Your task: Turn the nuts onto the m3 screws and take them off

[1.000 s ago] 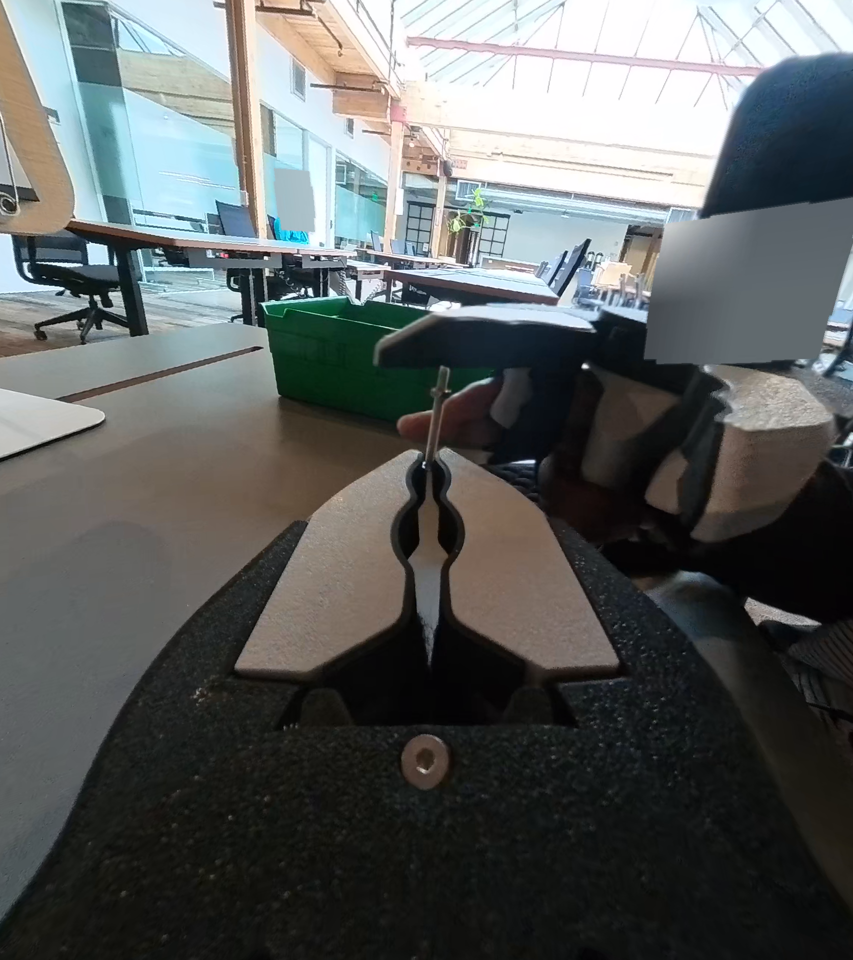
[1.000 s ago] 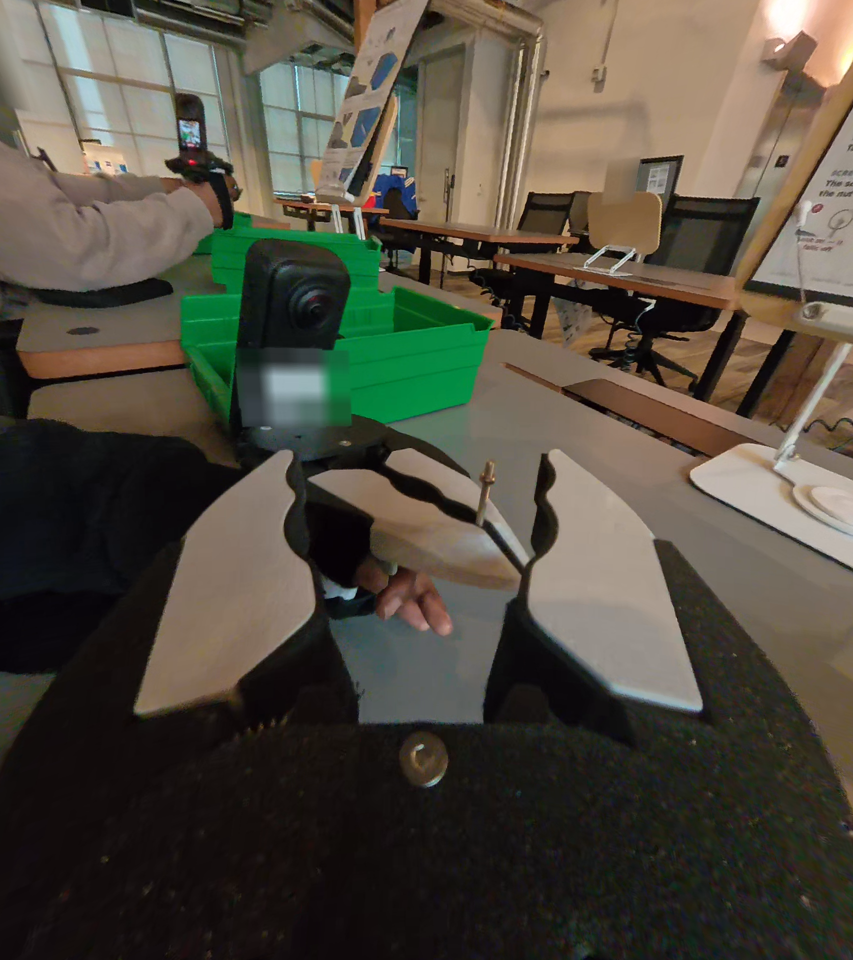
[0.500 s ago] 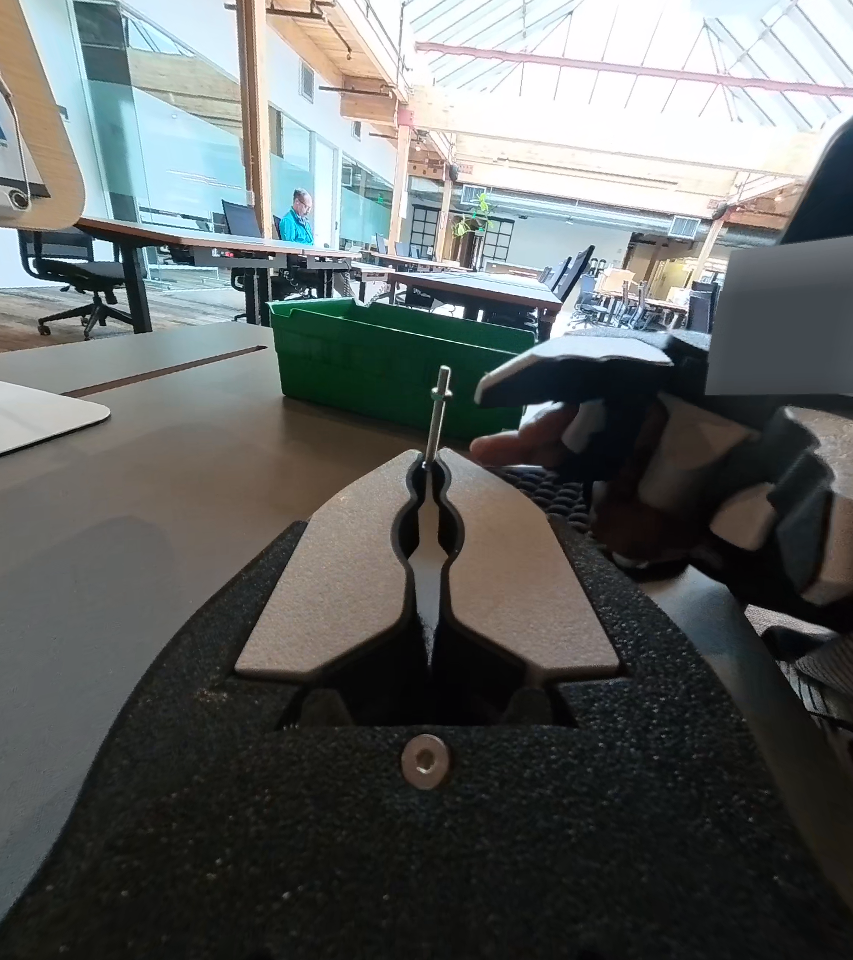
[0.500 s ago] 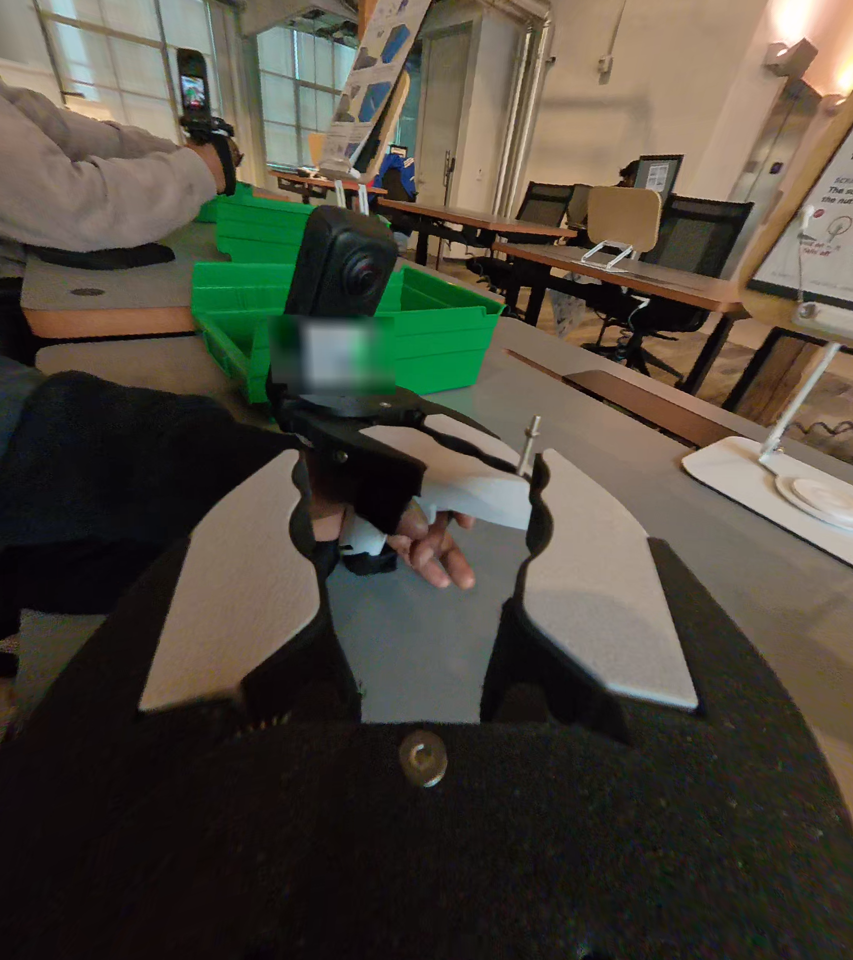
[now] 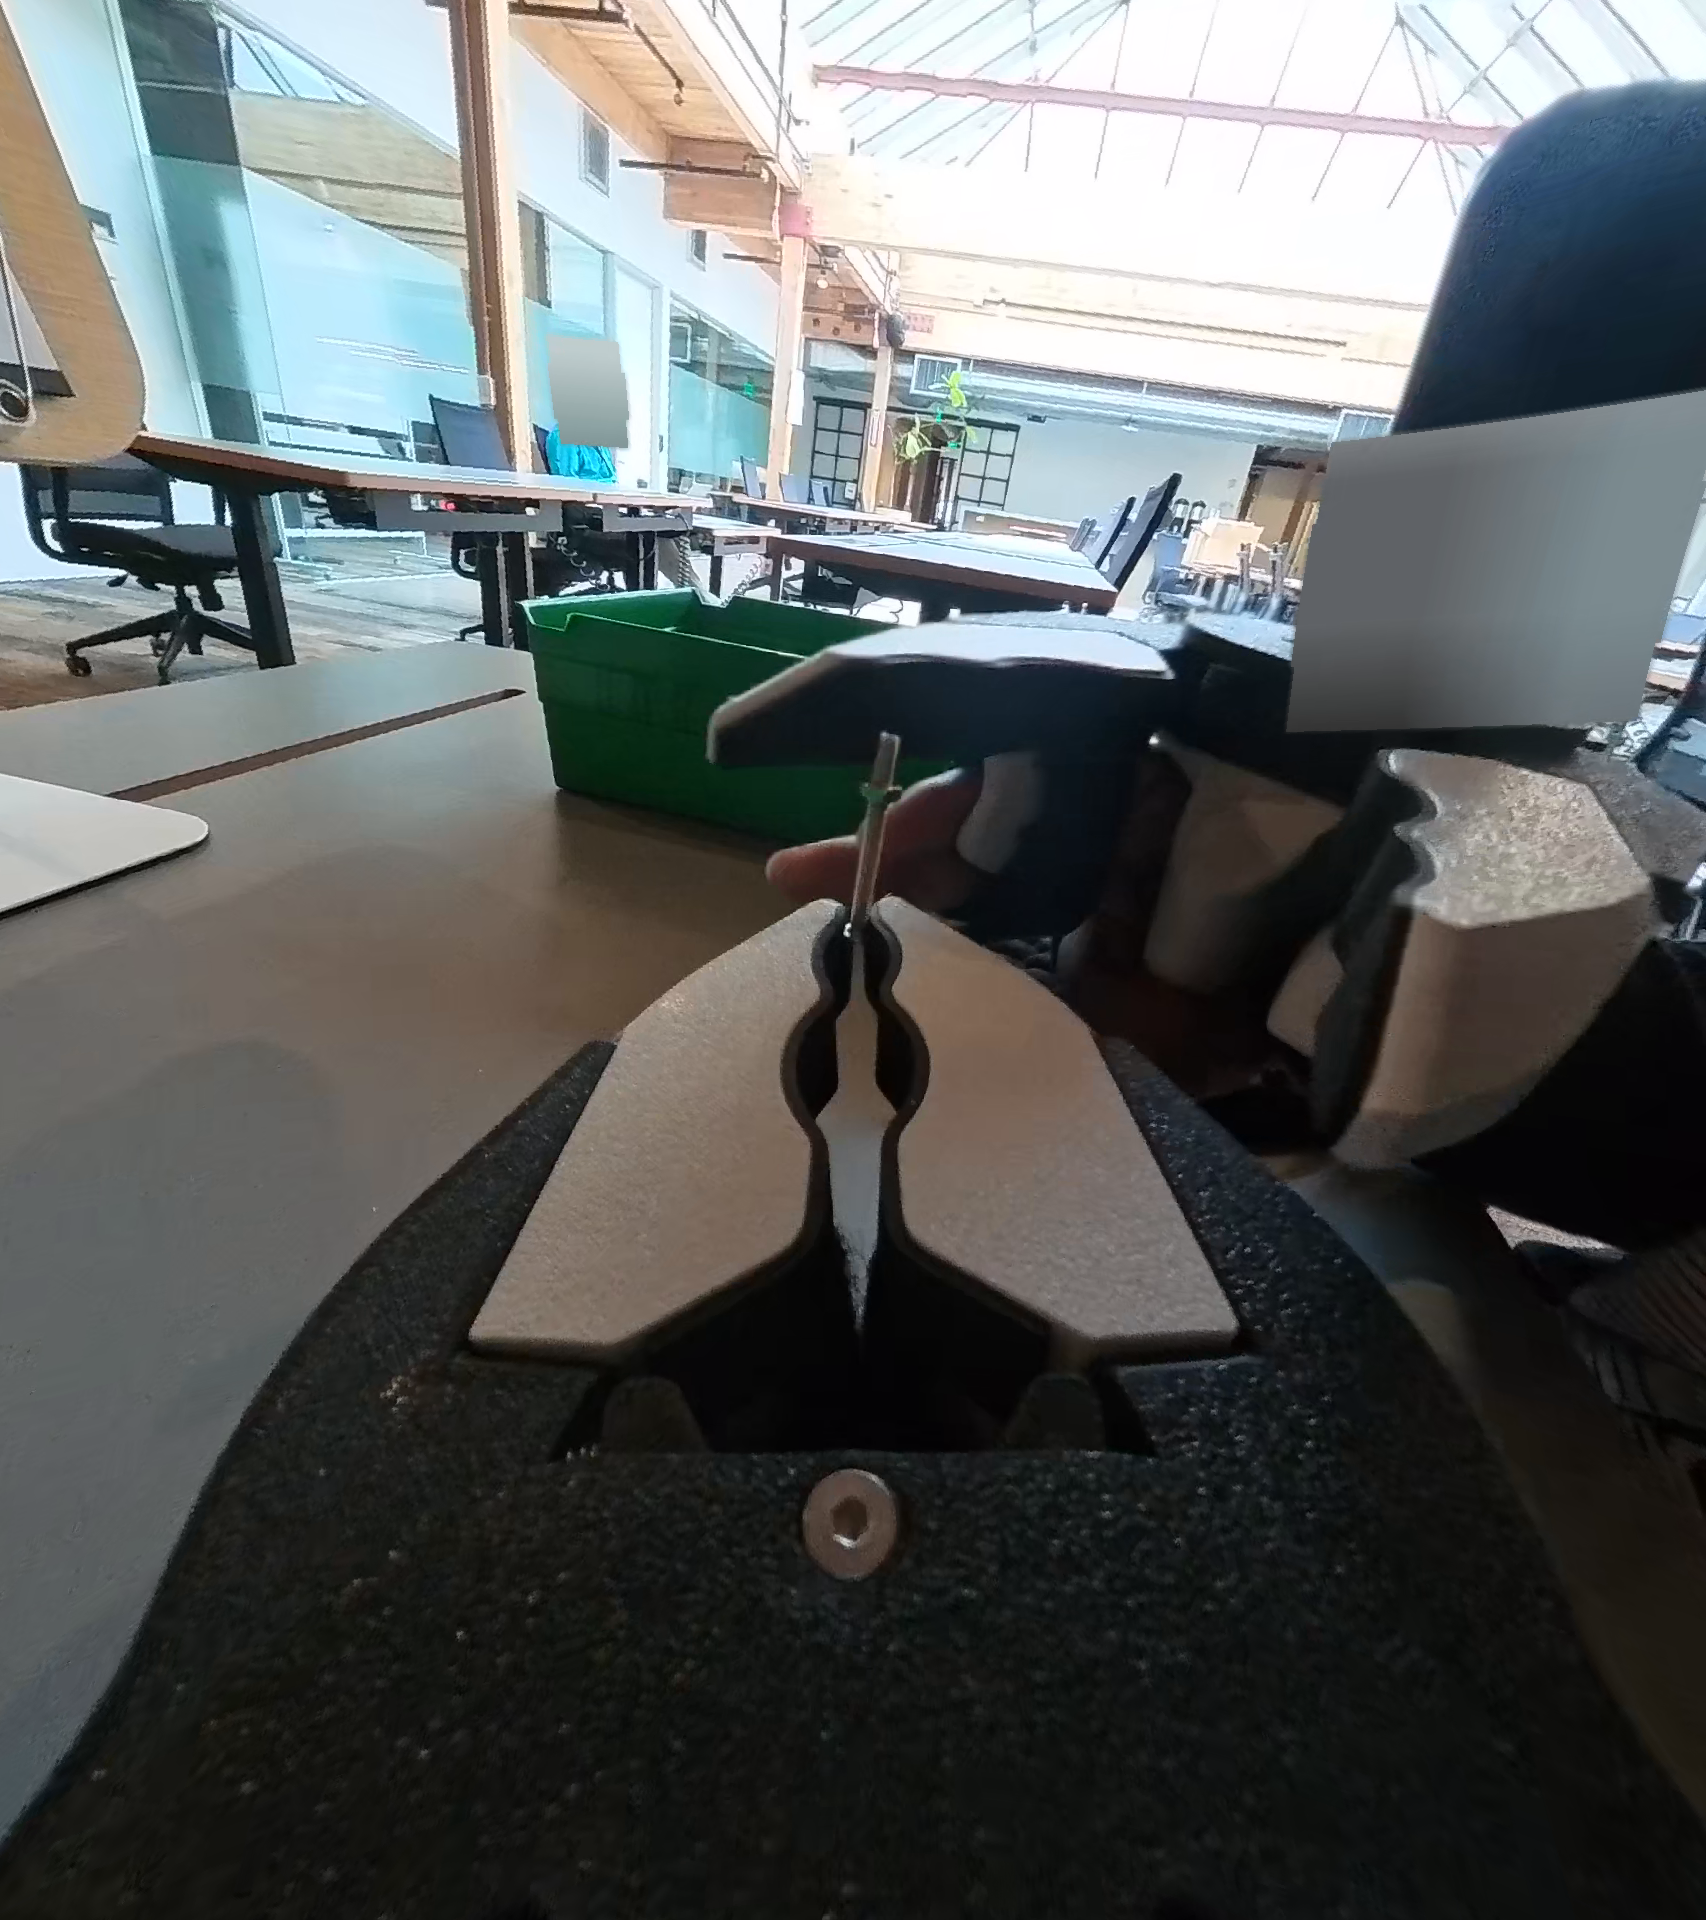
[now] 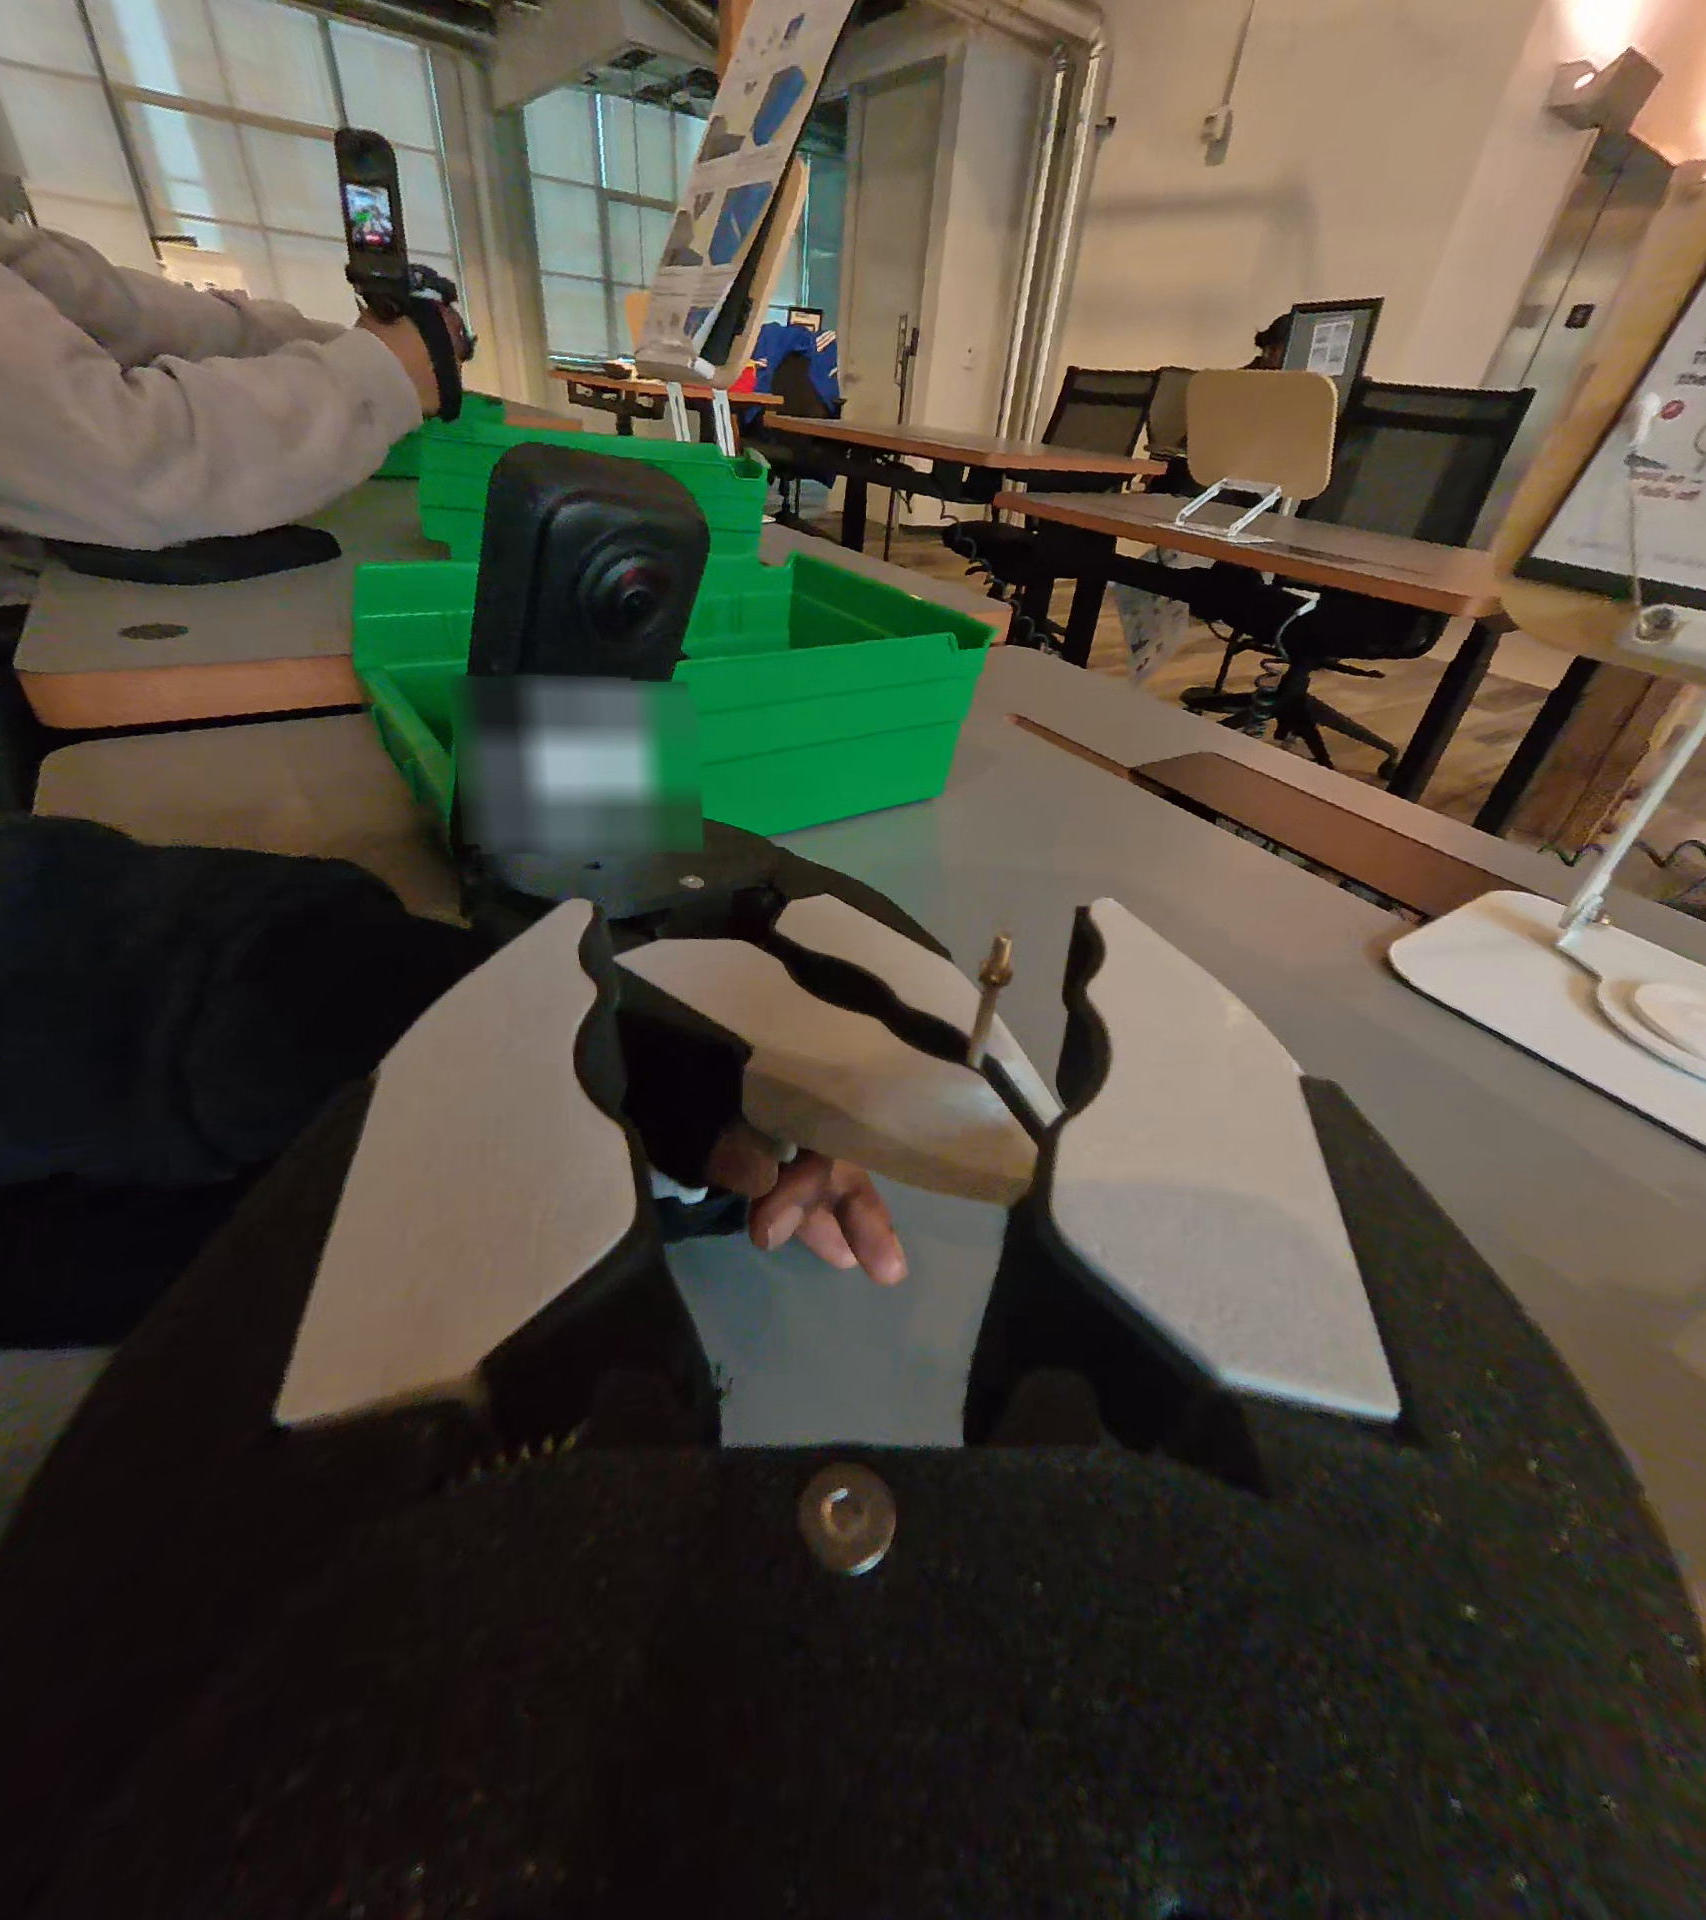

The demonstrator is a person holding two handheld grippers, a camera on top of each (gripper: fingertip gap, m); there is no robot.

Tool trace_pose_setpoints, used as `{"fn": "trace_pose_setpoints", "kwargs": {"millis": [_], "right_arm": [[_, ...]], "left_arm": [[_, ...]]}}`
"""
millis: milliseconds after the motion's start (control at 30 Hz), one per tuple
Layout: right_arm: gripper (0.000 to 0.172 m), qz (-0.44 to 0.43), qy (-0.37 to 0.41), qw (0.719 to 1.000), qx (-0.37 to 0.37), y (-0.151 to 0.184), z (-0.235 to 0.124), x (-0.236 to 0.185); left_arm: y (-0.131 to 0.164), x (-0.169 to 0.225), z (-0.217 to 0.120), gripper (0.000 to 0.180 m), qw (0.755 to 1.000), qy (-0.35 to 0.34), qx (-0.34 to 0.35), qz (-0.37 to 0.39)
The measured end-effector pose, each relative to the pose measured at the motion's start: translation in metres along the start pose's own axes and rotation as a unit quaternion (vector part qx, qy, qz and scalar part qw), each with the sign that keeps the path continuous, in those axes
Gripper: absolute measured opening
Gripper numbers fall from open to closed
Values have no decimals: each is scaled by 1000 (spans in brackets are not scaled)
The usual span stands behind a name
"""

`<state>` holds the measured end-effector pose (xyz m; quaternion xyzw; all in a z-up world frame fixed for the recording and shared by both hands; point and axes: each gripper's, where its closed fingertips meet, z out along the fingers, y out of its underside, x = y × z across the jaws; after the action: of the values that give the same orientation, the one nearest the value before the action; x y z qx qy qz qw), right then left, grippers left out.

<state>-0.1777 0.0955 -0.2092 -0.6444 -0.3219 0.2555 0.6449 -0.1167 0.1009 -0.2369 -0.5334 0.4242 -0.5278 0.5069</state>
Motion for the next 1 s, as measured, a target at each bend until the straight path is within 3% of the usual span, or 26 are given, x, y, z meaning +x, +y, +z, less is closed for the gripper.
{"fn": "trace_pose_setpoints", "kwargs": {"millis": [467,700,767,867,1000], "right_arm": [[77,-19,21,1000,-12,6,-31,-10],[54,119,62,990,39,-1,-41,29],[49,113,68,991,35,-1,-39,35],[58,98,59,993,9,3,-27,34],[55,103,49,993,13,0,-14,31]], "left_arm": [[-1,-3,-1,1,1000,-6,5,-8],[-1,-2,-1,1,1000,-5,6,-5],[-1,-2,-1,1,1000,-5,5,-4],[-1,-2,-1,1,1000,-5,5,-4],[-1,-2,-1,1,1000,-6,5,-2]]}}
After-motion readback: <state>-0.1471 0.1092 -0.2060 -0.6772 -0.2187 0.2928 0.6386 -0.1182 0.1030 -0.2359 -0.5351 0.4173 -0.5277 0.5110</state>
